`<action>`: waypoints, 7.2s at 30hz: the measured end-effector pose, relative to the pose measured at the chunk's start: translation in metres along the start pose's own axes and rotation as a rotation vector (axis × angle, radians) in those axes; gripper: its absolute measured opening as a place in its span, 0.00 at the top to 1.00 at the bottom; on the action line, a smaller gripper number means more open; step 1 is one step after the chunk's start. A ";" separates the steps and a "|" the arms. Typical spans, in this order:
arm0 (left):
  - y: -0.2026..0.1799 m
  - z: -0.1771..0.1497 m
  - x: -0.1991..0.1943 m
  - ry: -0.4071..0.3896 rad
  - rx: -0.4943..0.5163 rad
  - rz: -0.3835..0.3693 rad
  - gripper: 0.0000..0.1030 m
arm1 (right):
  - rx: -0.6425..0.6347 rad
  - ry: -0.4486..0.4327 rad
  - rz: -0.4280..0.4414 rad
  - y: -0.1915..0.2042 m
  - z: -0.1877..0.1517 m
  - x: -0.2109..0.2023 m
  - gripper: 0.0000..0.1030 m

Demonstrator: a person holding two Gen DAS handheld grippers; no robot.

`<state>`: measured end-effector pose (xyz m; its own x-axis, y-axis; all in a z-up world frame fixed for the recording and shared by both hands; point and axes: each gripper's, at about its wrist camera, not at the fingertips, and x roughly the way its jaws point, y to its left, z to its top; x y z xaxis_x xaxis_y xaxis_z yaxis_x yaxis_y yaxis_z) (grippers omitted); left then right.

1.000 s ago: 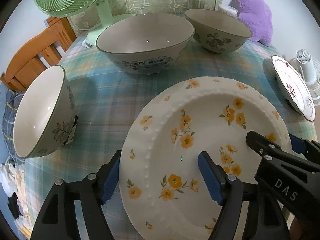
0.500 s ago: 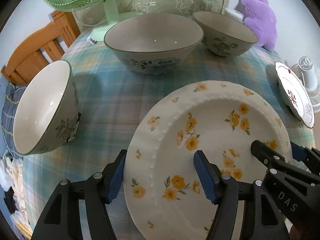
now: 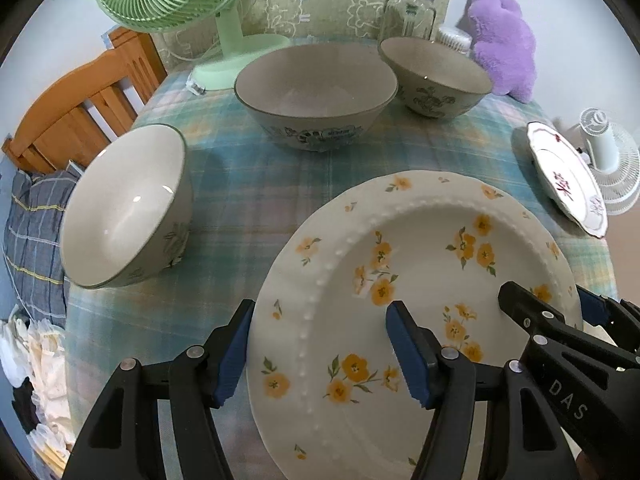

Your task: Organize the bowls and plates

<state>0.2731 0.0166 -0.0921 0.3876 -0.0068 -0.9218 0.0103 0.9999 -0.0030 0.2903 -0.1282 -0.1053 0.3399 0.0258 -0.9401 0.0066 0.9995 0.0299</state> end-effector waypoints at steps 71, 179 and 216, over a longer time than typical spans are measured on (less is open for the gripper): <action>-0.232 -0.087 -0.033 0.057 0.090 -0.089 0.35 | 0.110 0.037 -0.100 -0.233 -0.090 -0.065 0.39; -0.223 0.018 -0.080 -0.177 0.025 -0.005 0.12 | 0.068 -0.275 0.001 -0.218 0.001 -0.128 0.34; -0.259 0.122 0.089 -0.059 -0.026 0.096 0.32 | 0.046 -0.119 0.094 -0.249 0.134 0.067 0.44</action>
<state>0.4173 -0.2439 -0.1263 0.4389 0.0896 -0.8940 -0.0531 0.9959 0.0738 0.4372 -0.3771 -0.1306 0.4505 0.1147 -0.8854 0.0112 0.9909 0.1341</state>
